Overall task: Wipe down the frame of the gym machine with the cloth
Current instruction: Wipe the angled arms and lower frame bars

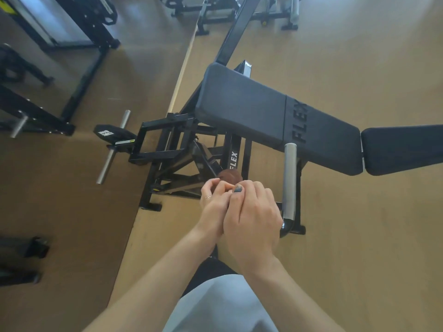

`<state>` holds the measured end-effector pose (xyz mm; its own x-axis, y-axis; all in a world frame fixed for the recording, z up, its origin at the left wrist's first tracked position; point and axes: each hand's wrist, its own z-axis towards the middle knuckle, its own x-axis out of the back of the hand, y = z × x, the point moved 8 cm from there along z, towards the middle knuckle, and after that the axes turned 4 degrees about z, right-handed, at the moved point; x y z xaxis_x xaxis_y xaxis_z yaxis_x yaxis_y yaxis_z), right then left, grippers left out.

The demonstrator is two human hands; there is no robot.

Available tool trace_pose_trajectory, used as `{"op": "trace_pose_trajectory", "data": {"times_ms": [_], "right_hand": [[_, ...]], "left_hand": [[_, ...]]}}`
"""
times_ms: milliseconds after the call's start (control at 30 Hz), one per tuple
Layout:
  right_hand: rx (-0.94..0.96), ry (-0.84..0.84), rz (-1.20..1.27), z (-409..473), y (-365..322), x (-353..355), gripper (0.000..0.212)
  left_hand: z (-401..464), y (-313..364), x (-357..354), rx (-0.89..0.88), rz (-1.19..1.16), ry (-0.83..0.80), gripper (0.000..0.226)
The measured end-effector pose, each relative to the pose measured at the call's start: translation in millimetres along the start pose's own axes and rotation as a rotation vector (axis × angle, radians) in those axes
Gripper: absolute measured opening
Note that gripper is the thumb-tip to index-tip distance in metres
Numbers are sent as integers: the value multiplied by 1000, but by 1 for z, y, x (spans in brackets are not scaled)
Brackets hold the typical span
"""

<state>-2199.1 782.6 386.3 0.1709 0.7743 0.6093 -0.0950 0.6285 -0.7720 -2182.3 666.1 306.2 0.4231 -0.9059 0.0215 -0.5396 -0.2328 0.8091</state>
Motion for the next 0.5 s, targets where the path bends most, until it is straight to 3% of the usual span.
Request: {"op": "trace_pose_trajectory", "data": {"times_ms": [100,333,500], "right_hand": [[-4,-22,-14,-1,0,-1,35],[-29,-81,-18,0,2,-5,40],[-13,-214,-116,2,-1,-11,50]], "left_hand": [[17,9,2,-75,102,15,30],[44,18,10,29,189,105,38],[5,0,2,-26,-34,4,31]]}}
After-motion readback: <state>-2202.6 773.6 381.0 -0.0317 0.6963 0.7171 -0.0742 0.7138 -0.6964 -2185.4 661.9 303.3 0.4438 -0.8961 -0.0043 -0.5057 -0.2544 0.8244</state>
